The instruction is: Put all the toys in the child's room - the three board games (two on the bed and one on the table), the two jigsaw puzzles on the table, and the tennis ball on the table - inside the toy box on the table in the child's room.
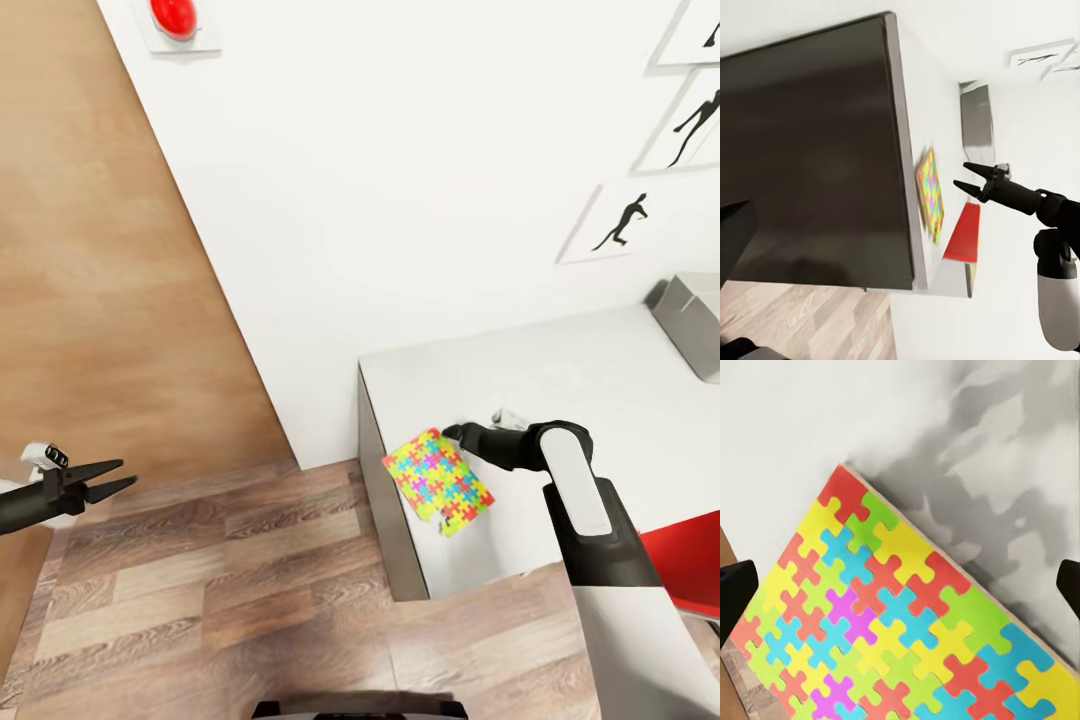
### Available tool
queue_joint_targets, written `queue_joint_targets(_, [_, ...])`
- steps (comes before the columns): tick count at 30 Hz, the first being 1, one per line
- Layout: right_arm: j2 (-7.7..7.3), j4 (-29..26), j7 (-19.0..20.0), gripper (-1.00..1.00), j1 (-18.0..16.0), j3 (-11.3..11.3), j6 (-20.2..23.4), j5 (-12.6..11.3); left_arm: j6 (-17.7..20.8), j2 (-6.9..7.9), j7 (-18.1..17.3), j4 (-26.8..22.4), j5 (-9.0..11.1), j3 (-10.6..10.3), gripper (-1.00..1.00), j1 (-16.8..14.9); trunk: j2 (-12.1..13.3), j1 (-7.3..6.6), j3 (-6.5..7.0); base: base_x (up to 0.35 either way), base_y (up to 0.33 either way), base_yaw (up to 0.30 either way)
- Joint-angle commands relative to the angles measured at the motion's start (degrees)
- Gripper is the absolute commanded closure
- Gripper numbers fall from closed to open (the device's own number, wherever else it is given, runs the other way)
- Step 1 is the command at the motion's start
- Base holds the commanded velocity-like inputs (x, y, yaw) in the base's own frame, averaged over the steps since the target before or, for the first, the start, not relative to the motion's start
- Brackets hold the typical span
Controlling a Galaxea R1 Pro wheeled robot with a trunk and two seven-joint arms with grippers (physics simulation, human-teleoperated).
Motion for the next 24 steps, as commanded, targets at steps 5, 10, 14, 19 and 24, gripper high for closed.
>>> queue_joint_targets(5, [-0.03, -0.1, -1.3, -1.0, 0.0, 0.0, 0.1, -0.7, 0.6, 0.09, -0.3, 0.0, 0.2, -0.2, -1.0, 0.0, -0.1, 0.04, -0.12, 0.084, -0.022, 0.0])
queue_joint_targets(10, [-0.02, -0.1, -1.5, -1.0, 0.0, 0.0, 0.1, -0.7, 0.6, 0.06, -0.4, 0.0, 0.2, -0.2, -1.0, 0.0, -0.1, 0.04, -0.13, 0.014, -0.007, 0.0])
queue_joint_targets(14, [-0.02, -0.1, -1.5, -1.0, 0.0, 0.0, 0.1, -0.7, 0.6, 0.05, -0.5, 0.0, 0.2, -0.2, -1.0, 0.0, -0.1, 0.04, -0.13, -0.073, 0.037, 0.0])
queue_joint_targets(19, [-0.03, 0.0, -1.4, -1.0, 0.0, 0.1, 0.1, -0.7, 0.6, 0.05, -0.4, 0.0, 0.2, -0.2, -1.0, 0.0, -0.1, 0.04, -0.13, -0.037, 0.017, 0.0])
queue_joint_targets(24, [-0.03, 0.1, -1.3, -1.0, 0.0, 0.1, 0.1, -0.7, 0.6, 0.06, -0.4, 0.0, 0.2, -0.2, -1.0, 0.0, -0.1, 0.04, -0.24, -0.009, 0.004, 0.001])
